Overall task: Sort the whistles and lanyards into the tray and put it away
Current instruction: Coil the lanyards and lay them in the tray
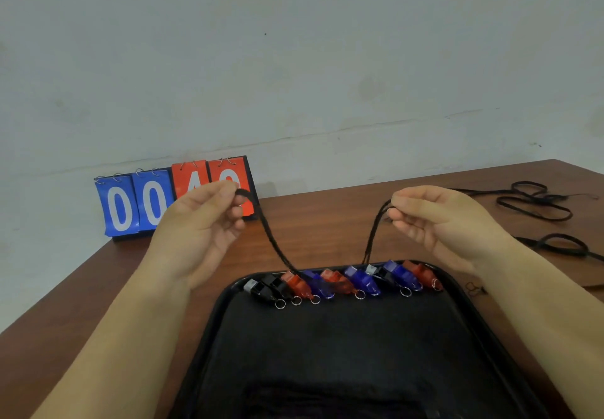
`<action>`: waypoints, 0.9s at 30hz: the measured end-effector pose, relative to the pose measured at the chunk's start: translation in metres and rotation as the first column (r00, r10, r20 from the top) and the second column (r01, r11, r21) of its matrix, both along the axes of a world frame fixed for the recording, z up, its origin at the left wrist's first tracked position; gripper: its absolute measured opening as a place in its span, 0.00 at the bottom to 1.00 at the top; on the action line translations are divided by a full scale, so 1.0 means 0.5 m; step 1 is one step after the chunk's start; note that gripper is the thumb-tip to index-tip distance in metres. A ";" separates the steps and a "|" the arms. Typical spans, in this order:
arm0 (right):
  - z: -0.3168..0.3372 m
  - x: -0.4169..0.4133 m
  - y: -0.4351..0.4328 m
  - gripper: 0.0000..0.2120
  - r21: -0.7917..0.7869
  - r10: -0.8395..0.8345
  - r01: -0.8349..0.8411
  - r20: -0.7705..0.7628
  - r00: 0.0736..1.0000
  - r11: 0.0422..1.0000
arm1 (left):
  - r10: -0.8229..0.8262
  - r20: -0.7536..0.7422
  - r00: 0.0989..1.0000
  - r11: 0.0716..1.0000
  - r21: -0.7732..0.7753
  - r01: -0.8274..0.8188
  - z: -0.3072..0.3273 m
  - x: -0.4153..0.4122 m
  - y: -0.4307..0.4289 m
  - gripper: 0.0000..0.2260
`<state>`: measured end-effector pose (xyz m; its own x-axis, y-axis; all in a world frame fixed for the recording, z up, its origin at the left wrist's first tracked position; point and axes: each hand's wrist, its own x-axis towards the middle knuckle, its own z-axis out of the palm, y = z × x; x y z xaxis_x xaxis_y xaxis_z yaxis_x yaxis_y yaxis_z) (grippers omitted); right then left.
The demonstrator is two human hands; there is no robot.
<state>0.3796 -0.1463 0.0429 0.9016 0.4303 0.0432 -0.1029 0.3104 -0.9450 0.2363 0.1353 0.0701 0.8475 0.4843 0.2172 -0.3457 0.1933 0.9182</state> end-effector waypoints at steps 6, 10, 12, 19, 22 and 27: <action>0.015 -0.048 0.015 0.10 -0.067 0.134 -0.128 0.077 0.988 0.989 | -0.141 -0.156 0.978 0.920 0.343 0.188 0.042 0.023 -0.105 0.08; 0.027 -0.068 0.012 0.09 -0.075 0.259 -0.251 0.116 0.959 0.965 | -0.104 -0.182 0.978 0.766 0.612 0.196 0.043 0.019 -0.134 0.10; 0.028 -0.076 0.013 0.09 -0.101 0.297 -0.285 0.129 0.946 0.953 | -0.089 -0.161 0.983 0.714 0.677 0.175 0.035 0.011 -0.140 0.09; 0.022 -0.098 0.030 0.11 -0.271 0.324 -0.277 0.146 0.935 0.922 | -0.020 -0.188 0.982 0.615 0.772 0.160 0.009 0.001 -0.132 0.06; 0.016 -0.105 0.039 0.10 -0.346 0.329 -0.262 0.153 0.932 0.901 | 0.010 -0.159 0.987 0.638 0.761 0.116 -0.002 0.001 -0.128 0.05; 0.004 -0.112 0.050 0.08 -0.395 0.327 -0.245 0.155 0.932 0.885 | -0.002 -0.133 0.991 0.640 0.761 0.103 -0.017 0.004 -0.125 0.05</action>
